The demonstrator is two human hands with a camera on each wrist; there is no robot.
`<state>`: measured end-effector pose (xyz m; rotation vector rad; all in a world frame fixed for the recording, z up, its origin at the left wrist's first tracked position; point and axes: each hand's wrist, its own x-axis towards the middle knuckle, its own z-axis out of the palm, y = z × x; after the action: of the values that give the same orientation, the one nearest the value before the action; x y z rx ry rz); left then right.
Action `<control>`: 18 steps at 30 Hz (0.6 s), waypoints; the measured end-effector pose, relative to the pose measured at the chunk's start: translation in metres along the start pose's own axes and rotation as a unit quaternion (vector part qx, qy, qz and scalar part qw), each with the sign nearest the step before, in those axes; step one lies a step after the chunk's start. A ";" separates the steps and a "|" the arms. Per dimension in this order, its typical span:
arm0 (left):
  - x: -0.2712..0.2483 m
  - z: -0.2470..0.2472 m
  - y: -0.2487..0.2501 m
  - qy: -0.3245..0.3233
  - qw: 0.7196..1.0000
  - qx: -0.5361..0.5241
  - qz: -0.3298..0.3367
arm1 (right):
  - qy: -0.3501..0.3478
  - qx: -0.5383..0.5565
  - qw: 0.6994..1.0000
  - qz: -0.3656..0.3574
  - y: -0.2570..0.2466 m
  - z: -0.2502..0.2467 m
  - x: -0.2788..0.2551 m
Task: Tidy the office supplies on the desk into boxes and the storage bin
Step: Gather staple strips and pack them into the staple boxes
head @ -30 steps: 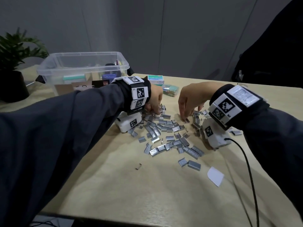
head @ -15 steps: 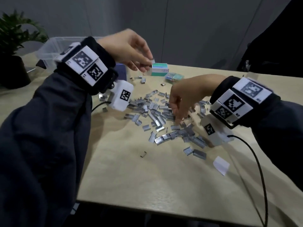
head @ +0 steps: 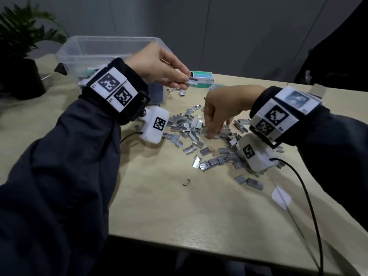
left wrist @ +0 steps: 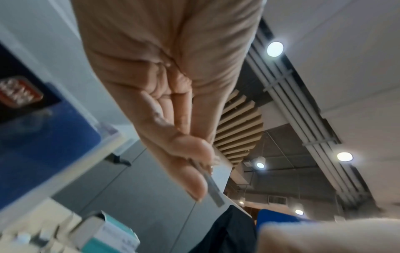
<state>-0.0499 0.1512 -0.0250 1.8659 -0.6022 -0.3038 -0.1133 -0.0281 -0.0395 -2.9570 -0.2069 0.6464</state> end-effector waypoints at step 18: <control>0.002 0.013 -0.010 0.054 0.993 -0.082 -0.059 | 0.103 0.028 0.994 0.008 -0.001 0.005 0.001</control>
<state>-0.0516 0.1420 -0.0390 1.7499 -0.3834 -0.3182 -0.1150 -0.0264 -0.0441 -2.9456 -0.1437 0.3372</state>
